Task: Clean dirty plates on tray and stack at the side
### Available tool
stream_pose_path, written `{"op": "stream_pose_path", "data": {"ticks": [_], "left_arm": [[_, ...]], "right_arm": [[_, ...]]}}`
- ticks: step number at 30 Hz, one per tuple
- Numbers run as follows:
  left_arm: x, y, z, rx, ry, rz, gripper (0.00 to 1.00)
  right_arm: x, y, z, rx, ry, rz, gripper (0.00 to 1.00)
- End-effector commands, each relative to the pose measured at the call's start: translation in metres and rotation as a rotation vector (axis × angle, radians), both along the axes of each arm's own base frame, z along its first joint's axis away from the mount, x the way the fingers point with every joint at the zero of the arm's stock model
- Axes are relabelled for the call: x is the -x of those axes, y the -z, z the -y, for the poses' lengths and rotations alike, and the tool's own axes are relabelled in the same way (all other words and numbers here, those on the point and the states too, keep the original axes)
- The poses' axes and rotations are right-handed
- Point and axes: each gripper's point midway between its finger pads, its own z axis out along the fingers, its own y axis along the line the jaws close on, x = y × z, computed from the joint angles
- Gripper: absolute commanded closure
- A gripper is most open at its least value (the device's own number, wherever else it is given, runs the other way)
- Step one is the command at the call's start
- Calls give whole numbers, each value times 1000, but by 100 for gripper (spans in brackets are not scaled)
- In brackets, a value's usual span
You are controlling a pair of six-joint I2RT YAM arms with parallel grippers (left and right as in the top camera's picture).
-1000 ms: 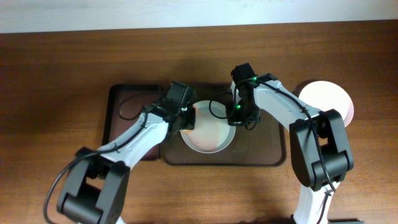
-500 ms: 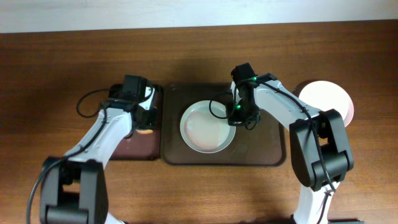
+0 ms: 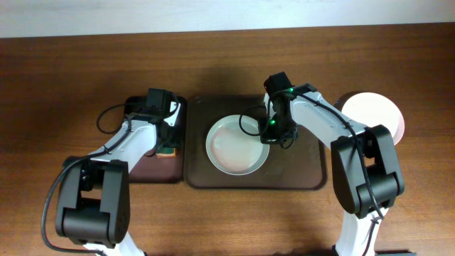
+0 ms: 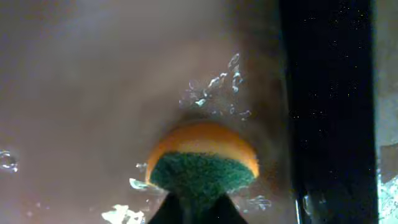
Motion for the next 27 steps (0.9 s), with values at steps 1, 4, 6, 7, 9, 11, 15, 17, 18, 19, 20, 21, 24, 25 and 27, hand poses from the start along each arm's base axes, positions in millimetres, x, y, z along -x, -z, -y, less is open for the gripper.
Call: {"op": "stream_pose_path", "data": {"ticks": [1, 4, 6, 7, 9, 11, 15, 17, 18, 19, 20, 21, 24, 25, 27], "left_arm": [[-7, -3, -4, -6, -33, 23, 100], [3, -10, -6, -15, -36, -2, 50], [25, -4, -10, -30, -34, -96, 48], [30, -3, -10, -31, -33, -114, 51], [34, -2, -11, -34, -33, -130, 84], [36, -2, -11, -36, -34, -140, 100], [28, -25, -11, -18, -58, -73, 54], [22, -51, -10, -3, -58, 5, 45], [20, -68, -9, 7, -58, 52, 35], [19, -75, -9, 11, -58, 71, 25], [22, -75, -9, 14, -57, 63, 18], [23, -75, -5, 32, -50, 56, 13], [24, -75, 1, 68, -36, 50, 0], [24, -75, 1, 68, -36, 49, 0], [24, -75, 1, 68, -36, 49, 0]], "right_arm": [[6, 9, 5, 36, 1, -23, 96], [5, 9, 4, 36, 1, -22, 96], [5, 9, 4, 36, 1, -22, 96], [5, 9, 4, 36, 1, -22, 96], [6, 9, 4, 36, 1, -23, 96], [6, 9, 5, 36, 1, -23, 96], [0, 6, 4, 38, 1, 0, 96], [-11, -9, 8, 62, 2, 62, 96], [-17, -20, 9, 66, -16, 100, 96], [-22, -33, 12, 82, -15, 138, 96], [-28, -59, 24, 138, -11, 220, 96], [-29, -68, 26, 147, -23, 247, 96], [-32, -111, 42, 215, -24, 369, 96], [-32, -128, 48, 250, -14, 423, 96], [-31, -150, 51, 340, -46, 504, 96]]}}
